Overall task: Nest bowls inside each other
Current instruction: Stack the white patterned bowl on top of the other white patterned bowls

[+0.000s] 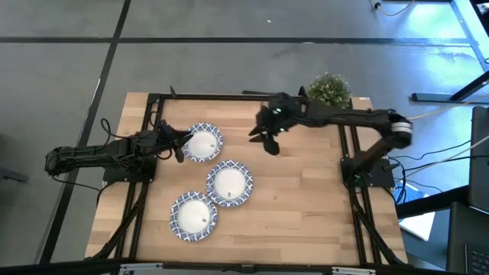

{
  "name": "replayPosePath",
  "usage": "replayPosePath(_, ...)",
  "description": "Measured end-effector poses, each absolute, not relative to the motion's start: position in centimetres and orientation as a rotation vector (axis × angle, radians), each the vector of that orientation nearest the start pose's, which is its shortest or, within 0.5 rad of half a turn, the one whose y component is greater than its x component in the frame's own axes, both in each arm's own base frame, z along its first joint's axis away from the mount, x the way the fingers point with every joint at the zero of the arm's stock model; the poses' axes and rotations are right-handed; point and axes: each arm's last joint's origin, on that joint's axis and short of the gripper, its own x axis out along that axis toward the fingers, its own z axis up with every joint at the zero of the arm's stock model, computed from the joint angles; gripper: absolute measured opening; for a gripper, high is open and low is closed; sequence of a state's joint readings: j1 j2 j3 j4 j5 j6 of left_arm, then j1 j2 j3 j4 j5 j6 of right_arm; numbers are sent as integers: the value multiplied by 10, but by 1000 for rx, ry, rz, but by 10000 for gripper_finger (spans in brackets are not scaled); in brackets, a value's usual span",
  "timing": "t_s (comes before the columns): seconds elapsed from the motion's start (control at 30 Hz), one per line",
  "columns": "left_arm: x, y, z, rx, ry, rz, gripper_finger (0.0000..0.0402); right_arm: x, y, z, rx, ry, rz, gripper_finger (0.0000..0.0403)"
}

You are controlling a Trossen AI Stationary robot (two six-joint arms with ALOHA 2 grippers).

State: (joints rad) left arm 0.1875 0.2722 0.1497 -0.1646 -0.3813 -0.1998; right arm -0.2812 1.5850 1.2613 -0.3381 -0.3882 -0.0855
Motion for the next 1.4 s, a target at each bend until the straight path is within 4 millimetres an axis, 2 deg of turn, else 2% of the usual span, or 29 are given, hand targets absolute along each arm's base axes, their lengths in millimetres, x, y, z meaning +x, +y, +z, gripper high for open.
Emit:
replayPosePath(0.23, 103, 31, 178, -171, 223, 591, 69, 290, -74, 266, 206, 486, 69, 124)
replayPosePath(0.47, 105, 31, 184, -176, 157, 585, 69, 259, -65, 243, 214, 338, 57, 124)
replayPosePath(0.63, 105, 31, 185, -176, 152, 585, 69, 242, -60, 226, 235, 324, 53, 124)
replayPosePath(0.8, 105, 31, 185, -181, 151, 579, 69, 233, -58, 212, 231, 337, 55, 124)
replayPosePath(0.97, 105, 30, 185, -196, 153, 544, 69, 227, -56, 204, 237, 242, 56, 124)
replayPosePath(1.13, 105, 30, 182, -217, 178, 549, 69, 227, -56, 208, 257, 176, 58, 124)
replayPosePath(1.23, 101, 29, 180, -258, 271, 570, 71, 229, -56, 211, 256, 168, 59, 124)
replayPosePath(1.4, 91, 30, 196, -293, 379, 635, 86, 229, -56, 211, 258, 166, 58, 124)
